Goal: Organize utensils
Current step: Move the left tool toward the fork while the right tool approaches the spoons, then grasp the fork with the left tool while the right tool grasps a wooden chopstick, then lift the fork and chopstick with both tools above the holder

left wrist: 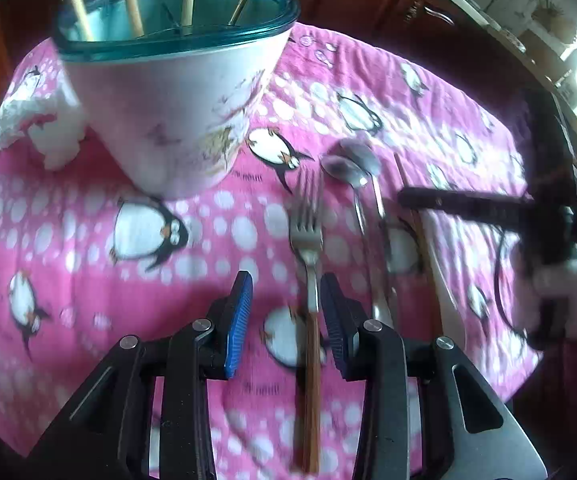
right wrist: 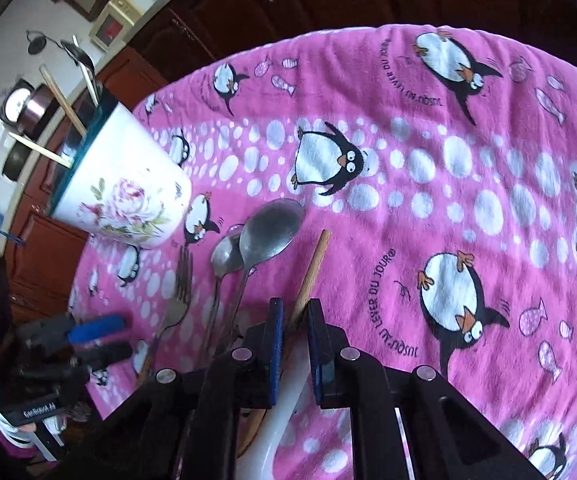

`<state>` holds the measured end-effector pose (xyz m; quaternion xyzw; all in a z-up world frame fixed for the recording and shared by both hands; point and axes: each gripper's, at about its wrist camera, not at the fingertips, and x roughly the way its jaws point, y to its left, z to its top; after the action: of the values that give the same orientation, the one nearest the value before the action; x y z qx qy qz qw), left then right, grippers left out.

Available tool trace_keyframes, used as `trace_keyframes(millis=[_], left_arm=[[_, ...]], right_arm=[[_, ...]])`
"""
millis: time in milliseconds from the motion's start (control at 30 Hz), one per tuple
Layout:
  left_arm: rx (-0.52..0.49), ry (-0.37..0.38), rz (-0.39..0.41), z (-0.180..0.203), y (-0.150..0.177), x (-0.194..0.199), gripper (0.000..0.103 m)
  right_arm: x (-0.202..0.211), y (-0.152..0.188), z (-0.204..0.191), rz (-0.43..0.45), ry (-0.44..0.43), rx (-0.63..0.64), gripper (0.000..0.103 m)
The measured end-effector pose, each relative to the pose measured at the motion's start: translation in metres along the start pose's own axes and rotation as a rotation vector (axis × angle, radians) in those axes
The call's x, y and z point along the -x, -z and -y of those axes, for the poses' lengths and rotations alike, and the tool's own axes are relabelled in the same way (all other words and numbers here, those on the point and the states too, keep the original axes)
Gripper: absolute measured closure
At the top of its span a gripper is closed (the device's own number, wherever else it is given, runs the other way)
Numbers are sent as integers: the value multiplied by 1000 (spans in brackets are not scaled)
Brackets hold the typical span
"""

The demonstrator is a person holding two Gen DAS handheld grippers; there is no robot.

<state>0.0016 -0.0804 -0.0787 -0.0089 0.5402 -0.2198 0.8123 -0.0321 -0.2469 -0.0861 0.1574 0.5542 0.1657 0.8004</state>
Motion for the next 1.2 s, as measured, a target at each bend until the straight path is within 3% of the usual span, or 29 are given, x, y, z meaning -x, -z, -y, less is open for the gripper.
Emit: trace_keyframes(millis=[133, 333, 400, 500, 833, 1200], left_arm=[[0, 4, -36, 5, -5, -17, 69], [-90, -75, -71, 22, -7, -30, 69], [-102, -73, -70, 22, -7, -31, 93], [-53, -18, -77, 14, -7, -24, 98], [-10, 72, 87, 7, -1, 49, 98], [-22, 124, 211, 10, 2, 112, 98]], right_arm=[[-3, -1, 8, 26, -25, -53, 93], [-5, -5, 11, 39, -37, -59, 93], [-2, -5, 8, 46, -16, -48, 94], [15, -2, 4, 98, -29, -52, 94], [93, 9, -17, 272, -109, -21, 97], [149, 18, -55, 376, -116, 70, 98]])
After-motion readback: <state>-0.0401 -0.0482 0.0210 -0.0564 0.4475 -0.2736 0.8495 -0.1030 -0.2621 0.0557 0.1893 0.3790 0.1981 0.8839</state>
